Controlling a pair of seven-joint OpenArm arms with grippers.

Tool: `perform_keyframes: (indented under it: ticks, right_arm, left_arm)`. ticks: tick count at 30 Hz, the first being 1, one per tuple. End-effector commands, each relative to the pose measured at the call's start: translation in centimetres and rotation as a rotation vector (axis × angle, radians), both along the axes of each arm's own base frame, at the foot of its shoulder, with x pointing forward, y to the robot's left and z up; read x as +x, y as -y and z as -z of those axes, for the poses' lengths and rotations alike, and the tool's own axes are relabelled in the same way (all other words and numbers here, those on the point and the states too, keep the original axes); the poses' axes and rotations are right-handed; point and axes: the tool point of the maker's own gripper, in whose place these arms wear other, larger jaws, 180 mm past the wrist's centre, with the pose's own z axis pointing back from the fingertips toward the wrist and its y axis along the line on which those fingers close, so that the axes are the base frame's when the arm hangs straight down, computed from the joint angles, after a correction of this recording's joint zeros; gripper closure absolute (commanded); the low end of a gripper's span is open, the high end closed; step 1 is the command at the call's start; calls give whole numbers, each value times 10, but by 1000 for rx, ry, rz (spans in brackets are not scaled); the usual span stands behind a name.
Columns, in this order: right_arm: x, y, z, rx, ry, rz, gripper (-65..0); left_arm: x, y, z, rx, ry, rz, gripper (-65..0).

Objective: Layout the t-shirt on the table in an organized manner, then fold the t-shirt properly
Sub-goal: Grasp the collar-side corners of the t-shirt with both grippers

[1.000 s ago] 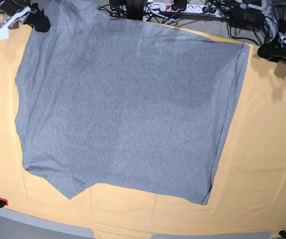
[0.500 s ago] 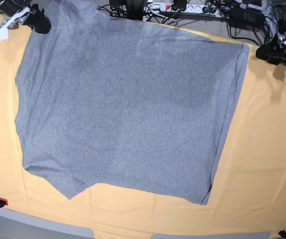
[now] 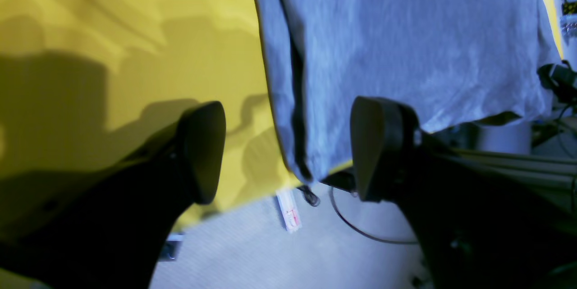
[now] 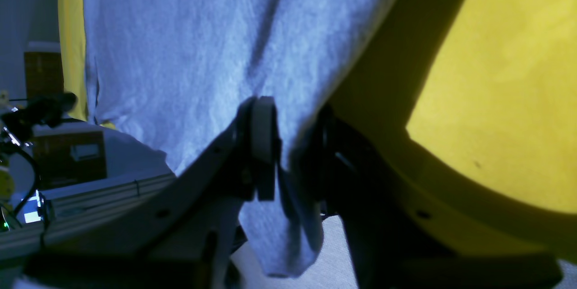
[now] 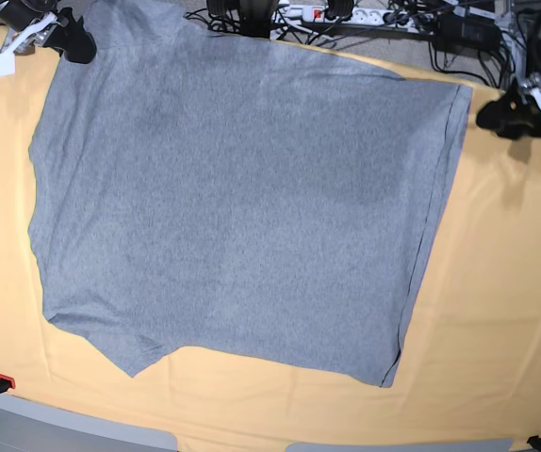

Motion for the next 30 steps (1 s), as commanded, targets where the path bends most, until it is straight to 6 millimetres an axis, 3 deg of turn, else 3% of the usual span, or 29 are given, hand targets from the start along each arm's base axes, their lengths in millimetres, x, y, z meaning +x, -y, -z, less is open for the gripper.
perform_keyframes:
  ticks: [1,6,15,25,30]
  right_arm:
    - [2,4,-7,-5,24,-3,-153]
    - [3,4,-7,-5,25,-3,-153]
    - [2,4,-7,-5,24,-3,-153]
    - [2,4,-7,-5,24,-3,-153]
    - [2,4,-7,-5,24,-3,-153]
  left_arm:
    - [3,0,-6,-1,22,8,-449]
    - [-14,5,9,5,-43,21,-449]
    - [-7,2,10,19,-13,-12,-449]
    - [-23,35,33,-52,-82,37,-449]
    - [-26,45,29,-107,-89,61,-449]
